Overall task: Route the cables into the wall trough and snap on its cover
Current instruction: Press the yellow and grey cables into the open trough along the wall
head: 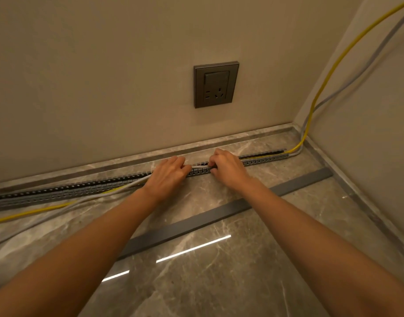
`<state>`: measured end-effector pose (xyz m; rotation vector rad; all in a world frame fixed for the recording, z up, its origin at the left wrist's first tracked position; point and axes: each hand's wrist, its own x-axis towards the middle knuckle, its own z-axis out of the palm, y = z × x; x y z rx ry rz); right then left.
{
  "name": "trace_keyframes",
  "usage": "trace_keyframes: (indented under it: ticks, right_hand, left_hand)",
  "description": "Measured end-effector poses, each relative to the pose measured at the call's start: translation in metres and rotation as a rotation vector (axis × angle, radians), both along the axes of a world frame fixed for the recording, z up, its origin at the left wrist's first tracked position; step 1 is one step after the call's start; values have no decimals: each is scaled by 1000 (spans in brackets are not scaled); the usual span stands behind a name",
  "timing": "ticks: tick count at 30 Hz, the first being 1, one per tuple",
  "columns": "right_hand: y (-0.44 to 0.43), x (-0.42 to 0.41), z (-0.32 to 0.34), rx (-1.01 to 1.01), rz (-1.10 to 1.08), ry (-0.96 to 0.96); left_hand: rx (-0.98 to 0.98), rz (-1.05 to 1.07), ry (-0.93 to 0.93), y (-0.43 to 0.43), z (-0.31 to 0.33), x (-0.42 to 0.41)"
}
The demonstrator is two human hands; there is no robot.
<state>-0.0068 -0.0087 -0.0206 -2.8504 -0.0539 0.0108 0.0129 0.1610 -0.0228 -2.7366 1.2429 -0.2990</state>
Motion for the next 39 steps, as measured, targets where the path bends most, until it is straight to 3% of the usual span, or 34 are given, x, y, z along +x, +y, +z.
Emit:
trace_keyframes:
  ticks: [8,12,17,24,30,35,39]
  right_hand:
    - [1,1,-4,31,-55,23]
    - [1,2,-3,-4,-28,8]
    - [2,-2,-6,3,4,-35]
    - [-31,-15,-4,-17,-22,-156]
    - [-56,-19,-7,-66,-50,-104]
    - [-63,-11,2,-31,-30,-58]
    - [-87,-17,1,-63,-82,-118]
  left_hand:
    - [-125,118,153,-1,-5,-1]
    - [5,162,116,-6,-1,-6]
    - [36,336,294,-20,10,-5]
    - [125,351,277,-30,12,-6]
    - [66,273,257,-61,15,-9]
    - [63,342,272,-75,14,-9]
    - [41,321,247,-82,11,-11]
